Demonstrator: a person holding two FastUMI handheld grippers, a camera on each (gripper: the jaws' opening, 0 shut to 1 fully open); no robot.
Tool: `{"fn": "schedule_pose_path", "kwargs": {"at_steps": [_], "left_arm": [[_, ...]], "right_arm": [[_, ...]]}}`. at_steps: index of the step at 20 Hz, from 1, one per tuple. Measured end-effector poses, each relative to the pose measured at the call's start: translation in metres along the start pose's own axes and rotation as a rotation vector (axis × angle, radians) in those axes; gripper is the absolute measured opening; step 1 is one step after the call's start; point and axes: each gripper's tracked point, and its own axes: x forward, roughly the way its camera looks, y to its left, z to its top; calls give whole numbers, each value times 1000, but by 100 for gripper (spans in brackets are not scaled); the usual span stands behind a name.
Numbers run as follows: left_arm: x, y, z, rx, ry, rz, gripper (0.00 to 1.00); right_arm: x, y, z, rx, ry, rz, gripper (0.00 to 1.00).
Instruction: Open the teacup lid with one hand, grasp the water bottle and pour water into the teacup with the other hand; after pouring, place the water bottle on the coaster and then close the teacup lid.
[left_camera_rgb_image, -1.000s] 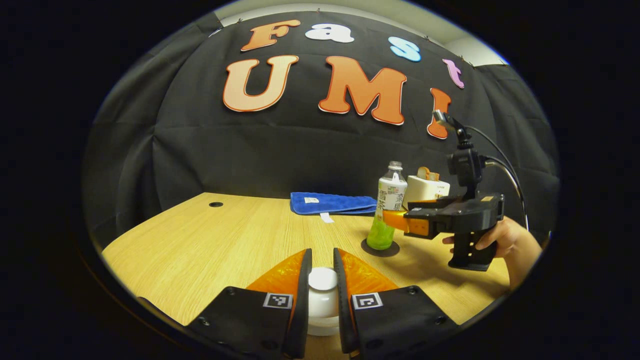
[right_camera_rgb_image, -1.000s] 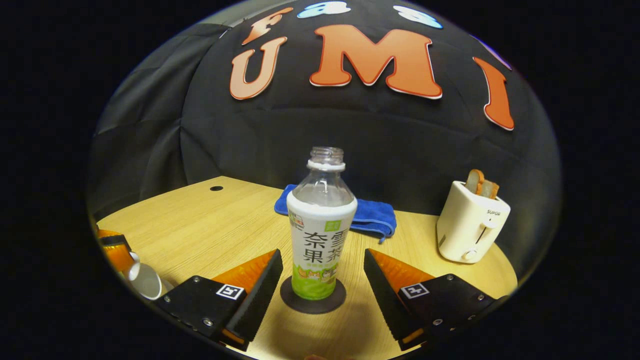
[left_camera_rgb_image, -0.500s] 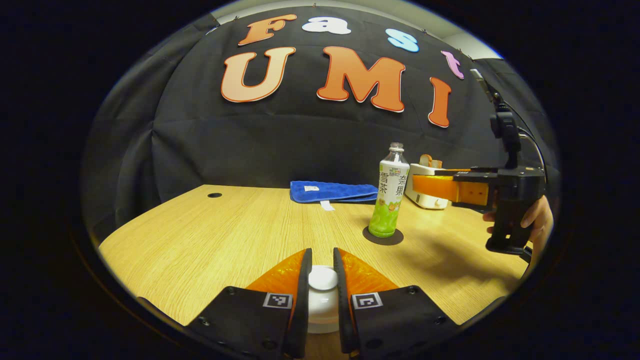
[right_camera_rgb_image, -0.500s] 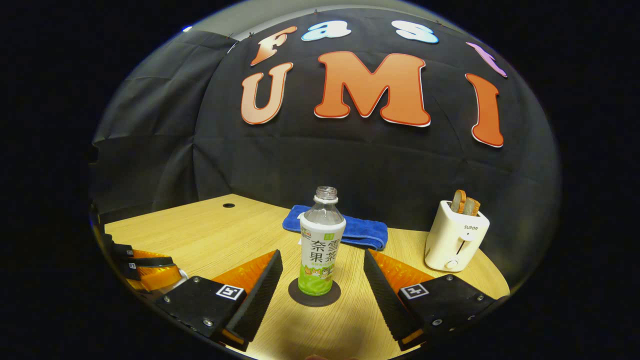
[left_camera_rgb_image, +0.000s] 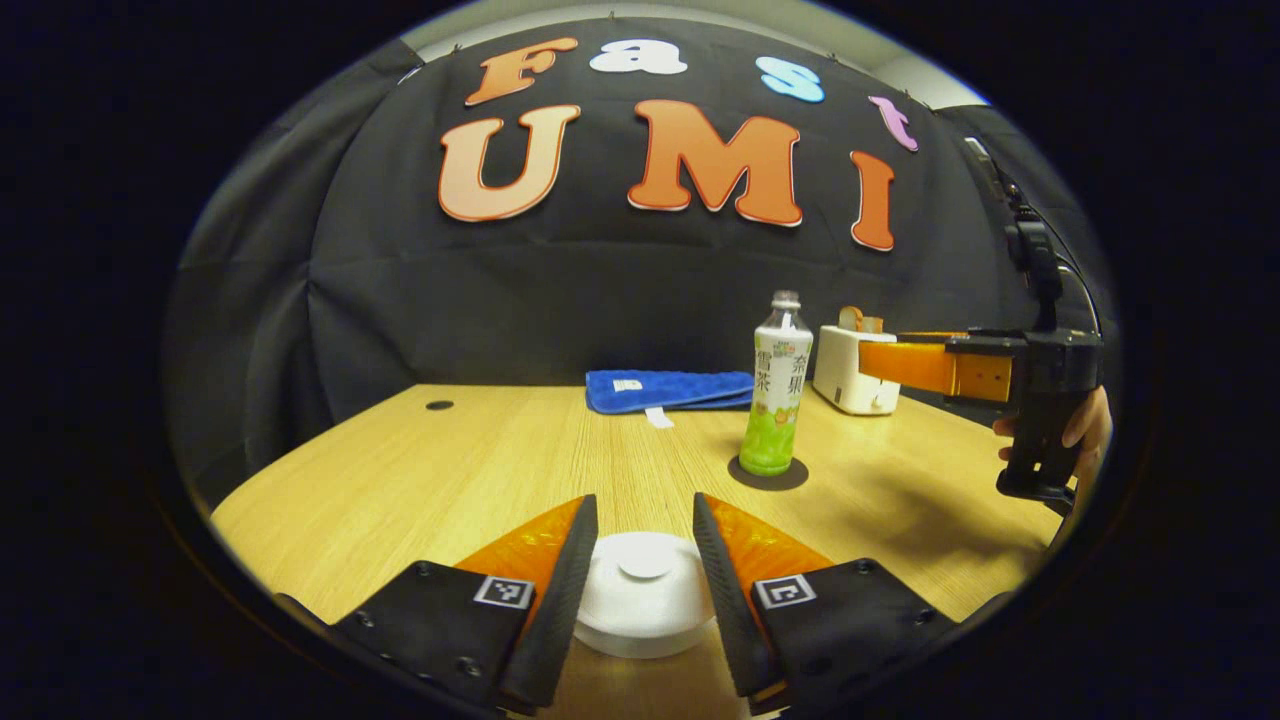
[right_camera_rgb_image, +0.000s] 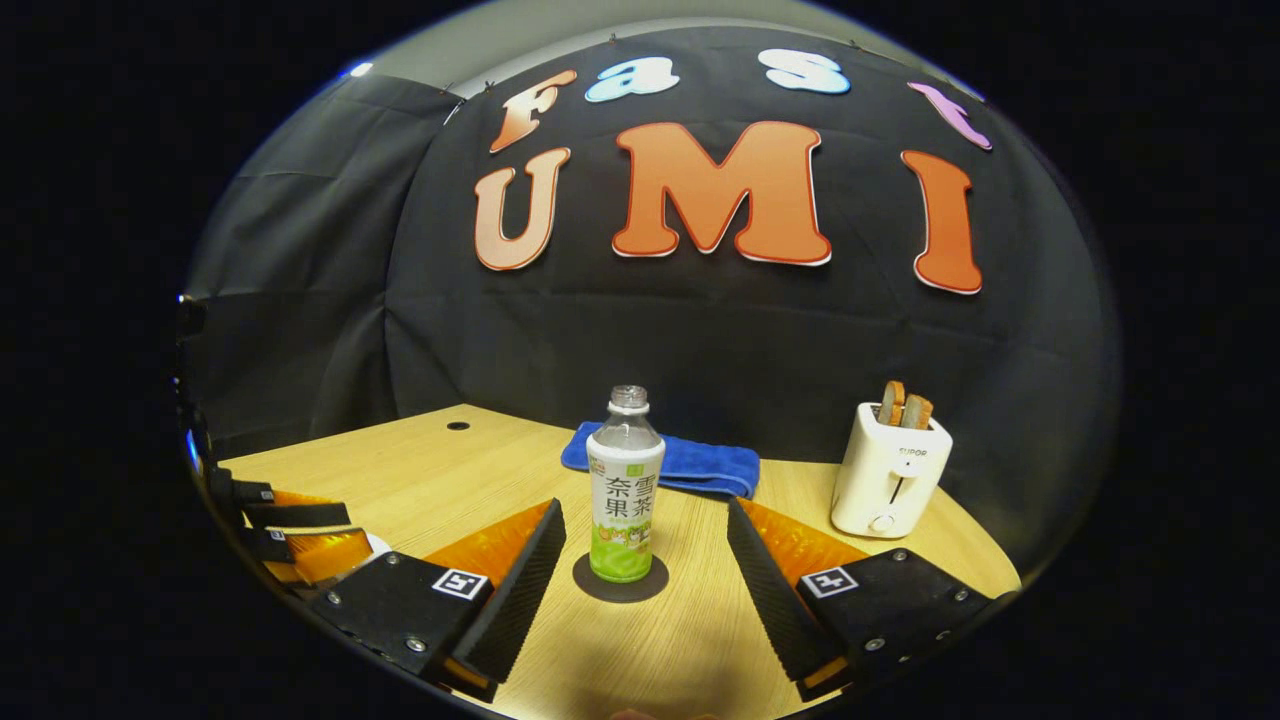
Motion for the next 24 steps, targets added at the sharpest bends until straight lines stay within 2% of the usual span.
{"fn": "schedule_pose_path", "kwargs": {"at_steps": [1,3,5,6,9,14,15,16,19,21,22,24], "left_arm": [[-2,1,11,8,-20,9,76],[-7,4,36,7,-68,31,81],[-14,0,70,-8,-142,27,79],[-18,0,84,-8,-173,33,81],[-30,-9,127,5,-255,18,95],[-52,-20,181,38,-398,35,95],[-55,-23,189,37,-415,34,100],[-56,-24,194,32,-422,34,100],[-55,-21,199,3,-419,38,95],[-51,-15,197,-14,-402,56,98],[-49,-14,194,-20,-390,63,95],[-43,-10,184,-26,-360,72,95]], "right_arm": [[-4,0,3,0,-11,-5,98],[-14,0,14,1,-38,-11,98],[-25,-2,27,6,-79,-27,98],[-30,-5,35,4,-105,-40,98],[-46,-4,51,-26,-158,-58,98],[-67,-1,65,-12,-200,-82,97],[-71,0,68,-15,-208,-82,97],[-75,0,69,-18,-213,-85,94],[-82,-4,75,-32,-231,-89,97],[-85,-7,79,-28,-242,-96,97],[-86,-9,80,-23,-244,-96,97],[-88,-11,81,-18,-246,-97,97]]}}
